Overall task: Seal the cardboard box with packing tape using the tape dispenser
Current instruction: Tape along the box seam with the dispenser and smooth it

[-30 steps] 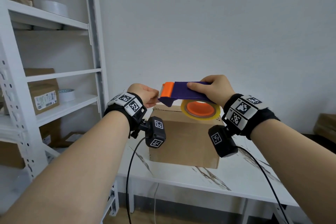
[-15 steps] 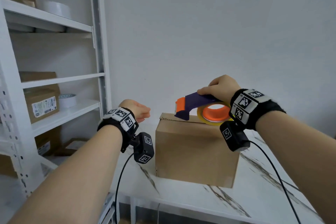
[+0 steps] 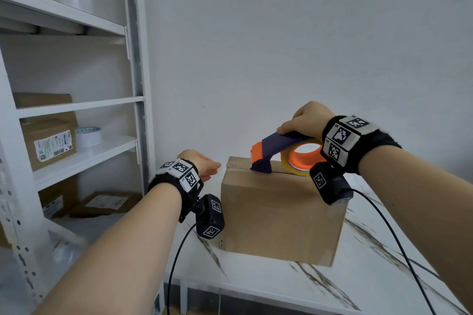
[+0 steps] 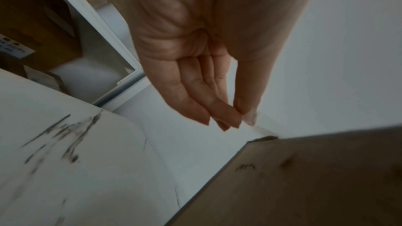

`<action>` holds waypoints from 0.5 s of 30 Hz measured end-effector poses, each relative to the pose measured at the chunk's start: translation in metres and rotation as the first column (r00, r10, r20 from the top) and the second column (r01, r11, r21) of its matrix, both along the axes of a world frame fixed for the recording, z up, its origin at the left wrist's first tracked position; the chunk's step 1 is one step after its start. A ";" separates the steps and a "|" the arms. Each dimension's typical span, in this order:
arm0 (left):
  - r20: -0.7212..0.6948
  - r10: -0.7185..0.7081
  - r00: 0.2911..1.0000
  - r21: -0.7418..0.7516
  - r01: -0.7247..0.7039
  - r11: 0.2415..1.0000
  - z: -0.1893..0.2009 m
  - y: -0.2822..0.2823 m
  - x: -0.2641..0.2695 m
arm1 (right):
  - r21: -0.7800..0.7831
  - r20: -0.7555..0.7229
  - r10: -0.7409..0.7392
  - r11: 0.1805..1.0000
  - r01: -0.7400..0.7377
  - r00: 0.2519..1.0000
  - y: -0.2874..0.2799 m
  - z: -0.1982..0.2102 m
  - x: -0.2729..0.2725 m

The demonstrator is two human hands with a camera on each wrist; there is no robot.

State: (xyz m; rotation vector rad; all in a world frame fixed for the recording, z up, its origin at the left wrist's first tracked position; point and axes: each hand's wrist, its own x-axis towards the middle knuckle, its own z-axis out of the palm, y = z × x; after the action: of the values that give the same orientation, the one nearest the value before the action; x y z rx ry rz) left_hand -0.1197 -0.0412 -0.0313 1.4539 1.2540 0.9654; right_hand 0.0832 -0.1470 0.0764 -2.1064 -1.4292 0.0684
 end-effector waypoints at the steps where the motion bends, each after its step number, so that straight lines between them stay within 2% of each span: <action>1: -0.026 0.008 1.000 0.004 -0.008 1.000 -0.001 -0.001 0.001 | -0.003 0.002 -0.003 1.000 0.003 1.000 0.001 -0.001 0.000; 4: -0.115 0.019 0.993 0.021 -0.016 1.000 -0.004 -0.004 0.005 | -0.014 0.013 -0.003 1.000 0.003 1.000 0.002 -0.003 0.001; 8: -0.168 0.013 0.986 -0.007 -0.014 1.000 -0.007 -0.009 0.010 | -0.022 0.027 -0.006 1.000 0.006 1.000 0.004 -0.004 0.000; 11: -0.109 -0.037 0.993 -0.050 0.032 0.998 -0.010 -0.011 0.013 | -0.019 0.036 -0.008 1.000 0.008 0.999 0.004 -0.004 0.000; 15: -0.119 -0.059 0.991 -0.034 0.055 0.998 -0.013 -0.011 0.011 | -0.015 0.035 -0.006 1.000 0.006 0.999 0.004 -0.006 -0.001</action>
State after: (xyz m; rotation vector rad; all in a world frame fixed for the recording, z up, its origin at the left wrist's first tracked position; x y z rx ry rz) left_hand -0.1083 -0.0525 -0.0446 1.5347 1.3011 0.8273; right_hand 0.0820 -0.1432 0.0704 -2.1343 -1.4467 0.0406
